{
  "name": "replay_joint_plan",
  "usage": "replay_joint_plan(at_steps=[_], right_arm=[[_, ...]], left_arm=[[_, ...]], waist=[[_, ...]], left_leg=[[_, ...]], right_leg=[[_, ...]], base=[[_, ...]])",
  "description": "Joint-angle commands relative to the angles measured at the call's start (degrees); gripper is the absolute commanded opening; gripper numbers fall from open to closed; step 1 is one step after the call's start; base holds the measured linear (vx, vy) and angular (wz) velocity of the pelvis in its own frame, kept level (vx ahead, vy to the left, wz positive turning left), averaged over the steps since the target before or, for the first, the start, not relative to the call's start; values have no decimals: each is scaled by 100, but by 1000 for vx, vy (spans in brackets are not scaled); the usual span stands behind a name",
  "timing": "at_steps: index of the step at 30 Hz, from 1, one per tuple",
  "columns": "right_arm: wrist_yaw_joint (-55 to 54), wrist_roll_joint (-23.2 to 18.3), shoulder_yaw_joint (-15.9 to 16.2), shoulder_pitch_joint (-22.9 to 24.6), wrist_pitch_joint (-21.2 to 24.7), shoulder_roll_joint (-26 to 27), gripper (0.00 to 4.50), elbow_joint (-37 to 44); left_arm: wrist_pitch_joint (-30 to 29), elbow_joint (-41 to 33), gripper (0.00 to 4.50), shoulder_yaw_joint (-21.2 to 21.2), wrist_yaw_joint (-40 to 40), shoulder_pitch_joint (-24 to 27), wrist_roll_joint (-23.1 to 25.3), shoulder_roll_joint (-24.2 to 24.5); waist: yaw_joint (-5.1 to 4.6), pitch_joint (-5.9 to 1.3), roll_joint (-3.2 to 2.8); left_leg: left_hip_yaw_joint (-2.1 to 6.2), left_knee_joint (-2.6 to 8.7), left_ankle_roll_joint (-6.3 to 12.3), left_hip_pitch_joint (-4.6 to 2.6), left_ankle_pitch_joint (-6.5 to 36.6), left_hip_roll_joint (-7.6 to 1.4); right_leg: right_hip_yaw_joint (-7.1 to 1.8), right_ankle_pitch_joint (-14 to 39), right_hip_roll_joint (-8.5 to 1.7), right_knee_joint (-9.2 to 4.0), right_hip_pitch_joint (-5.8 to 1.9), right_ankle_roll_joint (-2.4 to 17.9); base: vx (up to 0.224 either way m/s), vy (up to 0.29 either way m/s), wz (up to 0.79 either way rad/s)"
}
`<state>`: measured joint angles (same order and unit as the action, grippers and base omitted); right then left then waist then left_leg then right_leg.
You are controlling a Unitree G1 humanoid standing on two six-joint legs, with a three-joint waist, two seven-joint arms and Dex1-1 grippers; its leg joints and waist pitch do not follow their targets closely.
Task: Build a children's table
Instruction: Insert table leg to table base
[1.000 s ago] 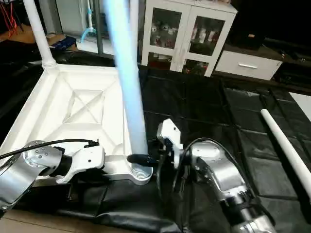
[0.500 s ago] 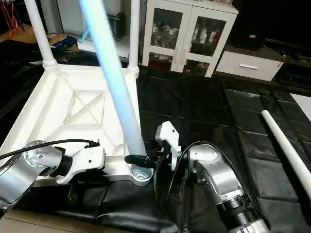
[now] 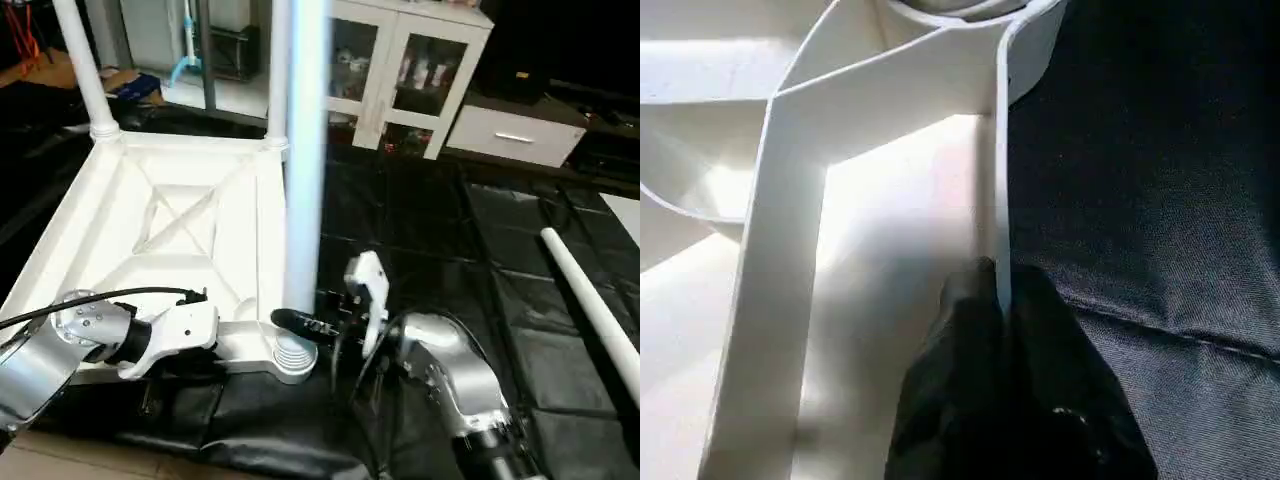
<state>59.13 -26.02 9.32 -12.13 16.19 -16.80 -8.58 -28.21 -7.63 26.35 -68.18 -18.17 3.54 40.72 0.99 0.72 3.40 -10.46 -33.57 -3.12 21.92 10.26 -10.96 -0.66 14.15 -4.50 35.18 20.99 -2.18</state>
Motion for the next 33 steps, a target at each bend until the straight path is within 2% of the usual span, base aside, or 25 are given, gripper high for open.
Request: replay_joint_plan(at_steps=[1,3,6,8,12,14,16,20,21,22,25,27,28,29,30,31,33], right_arm=[[-233,210,-80,341,171,-191,184,-230],[-274,214,-106,408,109,-184,184,-221],[-422,341,-126,596,-220,-110,184,-174],[-442,497,-50,637,-424,-115,184,-165],[-443,705,78,683,-680,-112,184,-188],[-442,767,117,713,-779,-110,184,-196],[-461,777,126,746,-840,-94,184,-195],[-471,793,136,814,-947,-78,184,-188],[-497,796,119,856,-1039,-56,184,-198],[-524,806,113,887,-1127,-41,184,-212],[-597,917,143,954,-1440,-30,184,-286],[-660,976,148,945,-1501,-23,184,-347],[-754,1253,254,882,-1707,-108,184,-478],[-754,1253,254,882,-1707,-108,184,-478],[-794,1423,334,842,-1810,-171,184,-542],[-777,1518,403,821,-1906,-215,184,-581],[-751,1580,450,825,-2057,-237,184,-623]], left_arm=[[-43,156,2,250,-21,110,87,-14],[-45,158,2,251,-19,107,85,-16],[-29,187,2,254,-27,86,87,-12],[-23,202,2,256,-27,72,91,-13],[-34,216,2,259,-19,49,96,-29],[-44,212,2,256,-13,50,95,-31],[-59,207,2,255,-7,51,97,-33],[-79,201,2,249,4,53,100,-39],[-84,200,2,248,17,51,104,-46],[-85,201,2,248,25,49,107,-49],[-83,206,2,248,45,44,117,-53],[-76,216,2,250,49,39,121,-54],[-75,226,2,259,56,23,135,-59],[-75,226,2,259,56,23,135,-59],[-74,232,2,263,56,15,140,-60],[-71,246,2,265,58,3,141,-62],[-68,262,2,271,66,-12,146,-68]], waist=[[8,-126,-125],[27,-134,-112],[66,-130,-137],[65,-122,-135],[48,-102,-113],[45,-101,-118],[39,-103,-94],[42,-108,-102],[39,-112,-66],[51,-109,-89],[49,-107,-82],[38,-97,-86],[31,-88,-93],[20,-83,-91],[8,-78,-83],[-5,-69,-84],[-28,-52,-81]], left_leg=[[91,543,-354,-178,2218,-216],[87,538,-328,-162,2100,-208],[78,542,-329,-173,2066,-206],[83,551,-350,-173,2155,-207],[107,572,-402,-173,2499,-211],[113,577,-411,-174,2528,-215],[110,576,-402,-174,2553,-215],[106,575,-372,-167,2465,-213],[101,570,-356,-163,2438,-214],[100,572,-347,-165,2409,-216],[108,579,-367,-164,2493,-217],[116,588,-385,-164,2601,-217],[121,595,-407,-161,2645,-215],[126,597,-431,-159,2712,-213],[130,600,-446,-153,2776,-208],[150,603,-492,-170,2981,-208],[175,608,-514,-174,3209,-203]], right_leg=[[-77,841,-176,-453,88,933],[-72,710,-175,-438,63,946],[-74,675,-177,-442,63,934],[-73,808,-178,-455,66,906],[-81,1434,-199,-508,96,789],[-84,1471,-199,-514,103,771],[-85,1484,-195,-521,108,757],[-86,1331,-187,-510,101,775],[-83,1312,-185,-508,96,775],[-90,1285,-193,-508,104,775],[-86,1393,-195,-518,107,746],[-86,1541,-192,-531,120,719],[-86,1609,-192,-537,125,705],[-81,1709,-194,-544,132,690],[-81,1824,-193,-555,132,664],[-85,2163,-211,-586,154,587],[-84,2510,-219,-623,174,513]], base=[[0,0,0],[0,0,0],[0,0,0],[0,0,0],[0,0,0],[0,0,0],[0,0,0],[0,0,0],[0,0,0],[0,0,0],[0,0,0],[0,0,0],[0,0,0],[0,0,0],[0,0,0],[0,0,0],[0,0,0]])
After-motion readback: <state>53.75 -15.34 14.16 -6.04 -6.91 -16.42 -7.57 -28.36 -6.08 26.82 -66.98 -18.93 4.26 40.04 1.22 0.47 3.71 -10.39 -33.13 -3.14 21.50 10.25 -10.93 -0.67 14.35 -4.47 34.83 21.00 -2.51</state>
